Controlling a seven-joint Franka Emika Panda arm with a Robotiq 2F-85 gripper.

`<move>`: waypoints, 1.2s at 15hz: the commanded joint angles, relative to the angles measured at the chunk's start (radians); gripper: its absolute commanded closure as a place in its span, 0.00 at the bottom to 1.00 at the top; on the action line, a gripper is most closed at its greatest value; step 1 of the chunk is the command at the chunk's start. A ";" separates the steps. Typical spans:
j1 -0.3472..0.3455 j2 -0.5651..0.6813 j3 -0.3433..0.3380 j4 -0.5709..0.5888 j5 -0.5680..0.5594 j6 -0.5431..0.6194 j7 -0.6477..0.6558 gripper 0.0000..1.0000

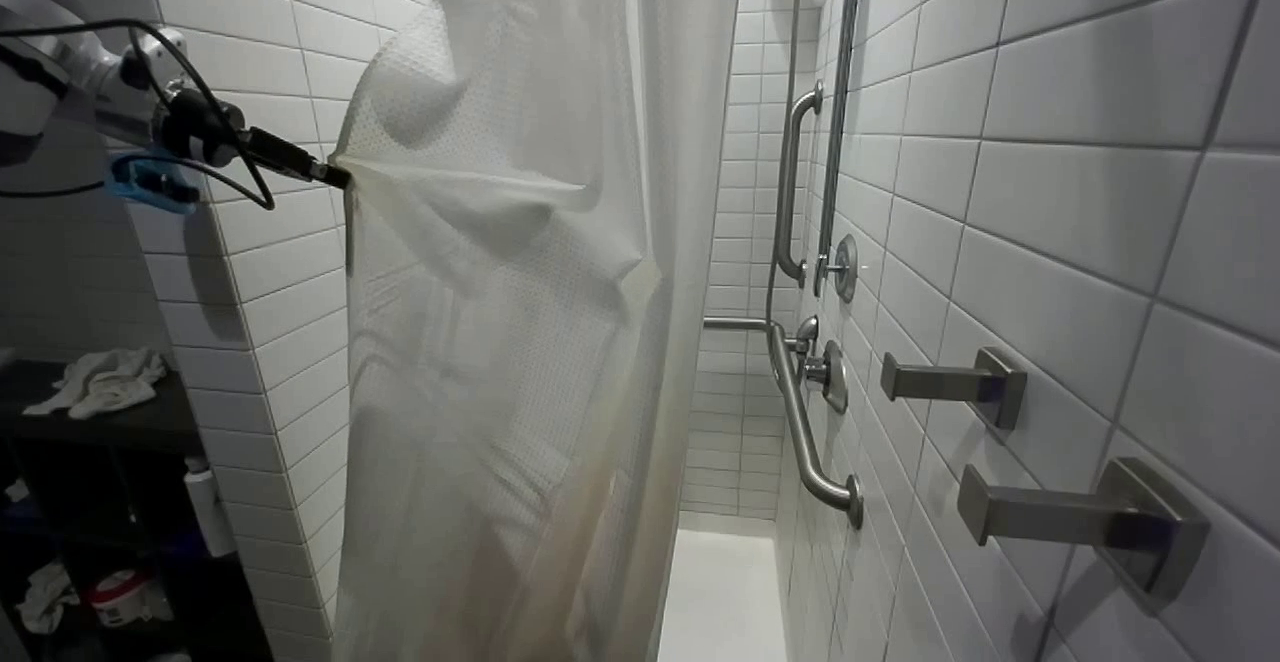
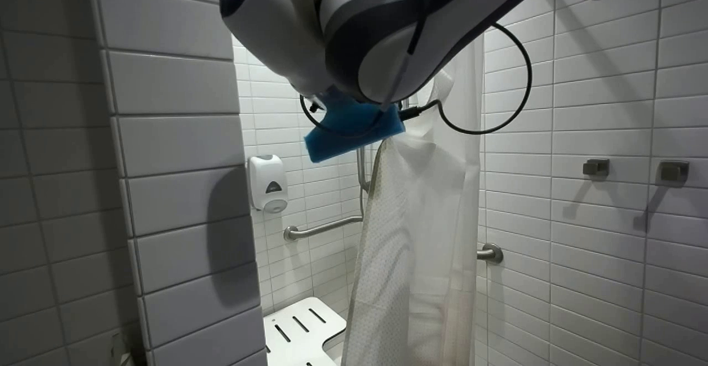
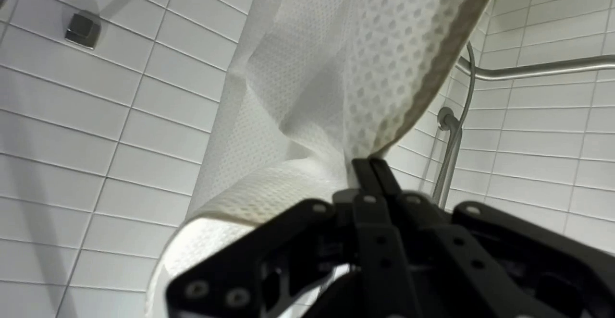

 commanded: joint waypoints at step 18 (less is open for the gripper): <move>0.114 0.136 0.070 0.017 -0.179 -0.236 0.103 0.99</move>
